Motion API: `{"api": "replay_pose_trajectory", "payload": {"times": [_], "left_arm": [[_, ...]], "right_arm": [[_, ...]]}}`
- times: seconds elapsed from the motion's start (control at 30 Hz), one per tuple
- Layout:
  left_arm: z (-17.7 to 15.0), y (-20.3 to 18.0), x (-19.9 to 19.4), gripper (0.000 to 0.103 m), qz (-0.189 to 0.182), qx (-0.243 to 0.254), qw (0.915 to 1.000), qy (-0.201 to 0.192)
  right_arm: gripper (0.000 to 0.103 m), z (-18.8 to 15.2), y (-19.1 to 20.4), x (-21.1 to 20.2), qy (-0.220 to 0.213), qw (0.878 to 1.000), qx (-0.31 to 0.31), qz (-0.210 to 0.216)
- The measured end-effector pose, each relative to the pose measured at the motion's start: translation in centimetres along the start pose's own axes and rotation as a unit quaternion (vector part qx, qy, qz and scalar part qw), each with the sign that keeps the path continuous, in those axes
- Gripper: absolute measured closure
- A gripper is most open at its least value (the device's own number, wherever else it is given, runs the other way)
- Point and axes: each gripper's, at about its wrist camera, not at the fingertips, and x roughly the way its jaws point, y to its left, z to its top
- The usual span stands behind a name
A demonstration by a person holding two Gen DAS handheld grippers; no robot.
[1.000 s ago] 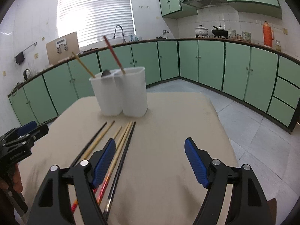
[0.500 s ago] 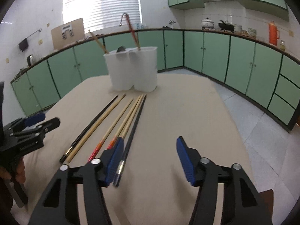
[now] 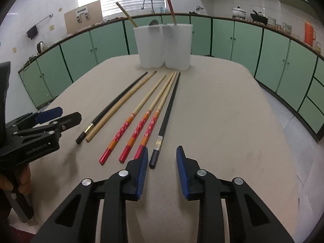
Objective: Organize utensils
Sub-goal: 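Close the left tool on the black chopstick while the right tool closes beside it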
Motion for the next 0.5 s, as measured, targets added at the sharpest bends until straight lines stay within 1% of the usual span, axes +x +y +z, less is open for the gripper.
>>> {"api": "replay_pose_trajectory", "payload": {"times": [0.17,0.23,0.3,0.37,0.5], "left_arm": [[-0.03,-0.12,0.40,0.040,0.000,-0.001,1.0000,0.006],[-0.02,-0.30,0.47,0.040,-0.001,0.001,1.0000,0.007],[-0.07,-0.45,0.47,0.040,-0.002,0.005,1.0000,0.007],[-0.02,-0.60,0.47,0.040,-0.003,0.008,0.9999,0.008],[-0.23,-0.80,0.63,0.040,-0.008,0.013,0.9998,0.015]], "right_arm": [[0.076,-0.18,-0.04,0.31,0.006,1.000,-0.001,-0.004],[0.081,-0.19,0.09,0.30,0.005,1.000,-0.005,-0.008],[0.090,-0.21,0.09,0.35,0.005,1.000,-0.006,-0.005],[0.095,-0.22,0.00,0.29,0.005,1.000,-0.005,-0.002],[0.095,-0.25,-0.42,0.16,0.003,1.000,0.002,-0.007]]}}
